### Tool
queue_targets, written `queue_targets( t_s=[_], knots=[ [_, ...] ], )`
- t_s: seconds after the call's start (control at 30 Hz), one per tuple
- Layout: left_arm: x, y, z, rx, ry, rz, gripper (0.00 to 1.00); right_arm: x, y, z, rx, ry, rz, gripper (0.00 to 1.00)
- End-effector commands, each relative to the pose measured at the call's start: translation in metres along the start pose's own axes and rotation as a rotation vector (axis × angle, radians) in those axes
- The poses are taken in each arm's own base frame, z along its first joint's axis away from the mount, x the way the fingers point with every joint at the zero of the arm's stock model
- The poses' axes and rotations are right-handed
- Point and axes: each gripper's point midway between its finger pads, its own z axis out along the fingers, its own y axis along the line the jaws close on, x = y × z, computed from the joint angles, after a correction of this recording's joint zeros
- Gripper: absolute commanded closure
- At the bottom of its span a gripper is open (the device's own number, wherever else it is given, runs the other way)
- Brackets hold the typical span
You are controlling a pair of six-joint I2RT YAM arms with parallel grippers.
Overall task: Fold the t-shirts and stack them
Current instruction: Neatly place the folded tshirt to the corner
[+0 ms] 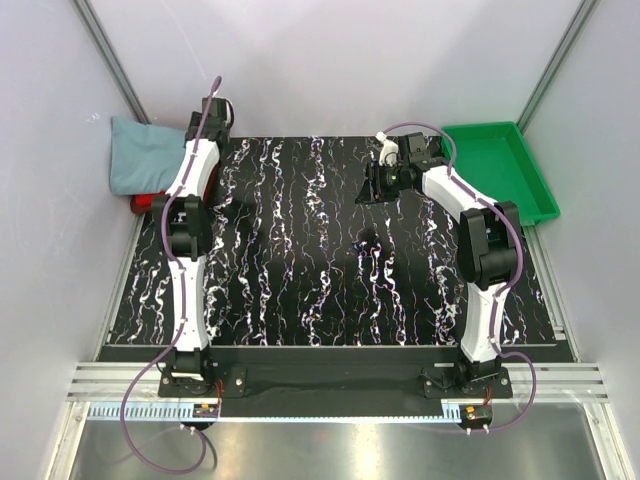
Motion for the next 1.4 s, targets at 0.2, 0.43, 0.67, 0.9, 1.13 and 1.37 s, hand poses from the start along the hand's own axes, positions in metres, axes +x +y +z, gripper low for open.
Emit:
queue_targets(
  t_s=[0.2, 0.43, 0.67, 0.9, 1.13, 1.37],
  knots=[
    [-0.096, 0.095, -0.082, -0.198, -0.274, -0.228, 0.17, -0.017, 0.006, -0.004, -0.022, -0.042, -0.034, 0.53],
    [-0.13, 0.073, -0.152, 0.086, -0.397, -0.277, 0.03, -0.054, -0.009, -0.044, 0.153, -0.151, -0.112, 0.49],
    [-0.054, -0.021, -0.208, 0.417, -0.192, -0.266, 0.01, -0.125, -0.066, -0.136, 0.688, -0.46, -0.061, 0.0],
    [0.005, -0.054, -0.261, 0.589, -0.117, -0.296, 0.01, -0.102, -0.072, -0.206, 0.933, -0.559, -0.142, 0.0],
    [0.013, -0.043, -0.271, 0.544, -0.19, -0.283, 0.01, -0.091, -0.066, -0.248, 1.038, -0.607, -0.223, 0.0],
    [-0.002, -0.026, -0.27, 0.479, -0.226, -0.262, 0.01, -0.084, -0.052, -0.254, 0.984, -0.61, -0.237, 0.0]
  ],
)
